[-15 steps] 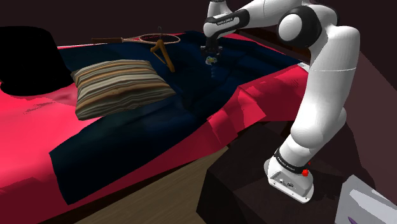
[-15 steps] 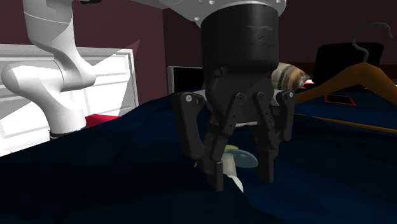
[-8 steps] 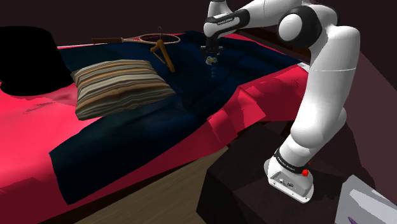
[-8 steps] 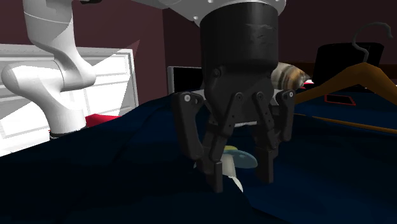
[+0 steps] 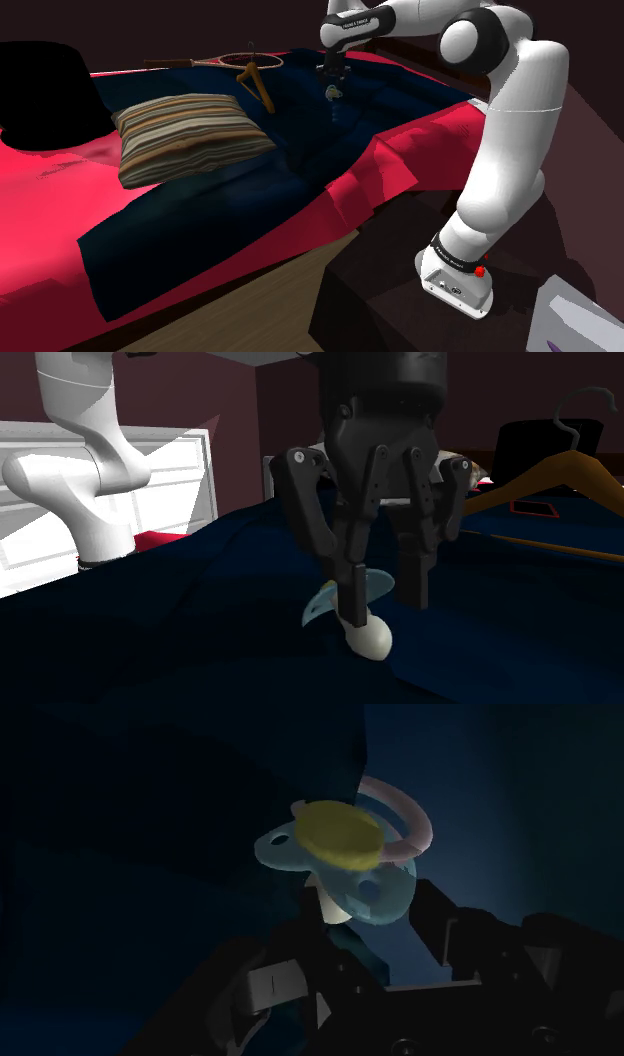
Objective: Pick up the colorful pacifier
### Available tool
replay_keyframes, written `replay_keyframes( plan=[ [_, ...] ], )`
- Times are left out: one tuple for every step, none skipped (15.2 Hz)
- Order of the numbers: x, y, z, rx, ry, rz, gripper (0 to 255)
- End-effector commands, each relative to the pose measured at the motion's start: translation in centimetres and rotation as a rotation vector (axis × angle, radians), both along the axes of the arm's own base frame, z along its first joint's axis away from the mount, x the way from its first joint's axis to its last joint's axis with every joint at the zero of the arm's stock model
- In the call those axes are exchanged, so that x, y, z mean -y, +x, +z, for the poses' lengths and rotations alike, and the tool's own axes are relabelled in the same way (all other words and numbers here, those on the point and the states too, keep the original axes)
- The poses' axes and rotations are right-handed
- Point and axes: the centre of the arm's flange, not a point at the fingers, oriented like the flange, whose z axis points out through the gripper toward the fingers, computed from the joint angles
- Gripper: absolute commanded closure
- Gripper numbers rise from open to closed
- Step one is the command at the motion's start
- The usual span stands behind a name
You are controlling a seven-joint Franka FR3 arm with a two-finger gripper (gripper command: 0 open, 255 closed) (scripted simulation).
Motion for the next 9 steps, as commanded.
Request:
replay_keyframes(
  plan=[
    [0.0,-0.1,1.1,0.000,0.000,0.000,255],
    [0.0,-0.1,1.6,0.000,0.000,0.000,255],
    [0.0,-0.1,2.2,0.000,0.000,0.000,255],
    [0.0,-0.1,2.7,0.000,0.000,0.000,255],
    [0.0,-0.1,3.2,0.000,0.000,0.000,255],
    [0.0,-0.1,3.7,0.000,0.000,0.000,255],
    [0.0,-0.1,4.3,0.000,0.000,0.000,255],
    [0.0,-0.1,4.8,0.000,0.000,0.000,255],
    [0.0,-0.1,4.9,0.000,0.000,0.000,255]
  ],
)
